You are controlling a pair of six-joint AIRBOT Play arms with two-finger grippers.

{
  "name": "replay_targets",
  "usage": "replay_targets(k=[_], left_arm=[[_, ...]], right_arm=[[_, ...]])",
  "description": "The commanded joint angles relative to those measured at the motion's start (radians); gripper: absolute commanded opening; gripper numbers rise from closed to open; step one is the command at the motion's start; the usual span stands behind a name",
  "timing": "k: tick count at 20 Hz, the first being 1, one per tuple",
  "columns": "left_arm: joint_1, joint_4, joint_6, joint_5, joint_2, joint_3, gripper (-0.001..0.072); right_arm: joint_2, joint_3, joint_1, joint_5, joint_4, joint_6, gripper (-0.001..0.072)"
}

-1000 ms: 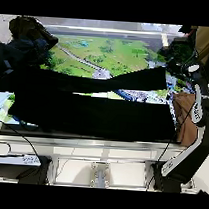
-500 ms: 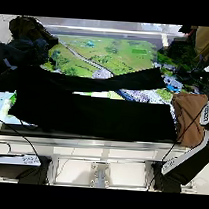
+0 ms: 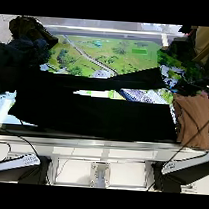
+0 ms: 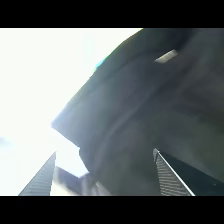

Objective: Fold the clothes and pants, and hang the long-sleeved shirts on hangers.

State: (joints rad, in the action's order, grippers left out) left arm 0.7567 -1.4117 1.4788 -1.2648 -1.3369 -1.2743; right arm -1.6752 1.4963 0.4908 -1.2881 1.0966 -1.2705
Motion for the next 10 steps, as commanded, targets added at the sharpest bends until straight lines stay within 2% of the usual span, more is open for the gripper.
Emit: replay_targets(k=[1, 5, 10], left_arm=[[0.116, -0.058, 0.025, 0.051, 0.219, 0.249, 0.0698], [0.259, 0.066, 0.025, 0.145, 0.395, 0.516, 0.0698], [0.292, 0.220, 0.025, 0.171, 0.409, 0.570, 0.0698]], right_arm=[[0.245, -0.270, 0.051, 0.062, -0.001, 0.055, 0.0381], [0.434, -0.370, 0.068, 0.015, -0.010, 0.055, 0.0380], [0.538, -0.370, 0.063, 0.022, -0.035, 0.054, 0.0380]])
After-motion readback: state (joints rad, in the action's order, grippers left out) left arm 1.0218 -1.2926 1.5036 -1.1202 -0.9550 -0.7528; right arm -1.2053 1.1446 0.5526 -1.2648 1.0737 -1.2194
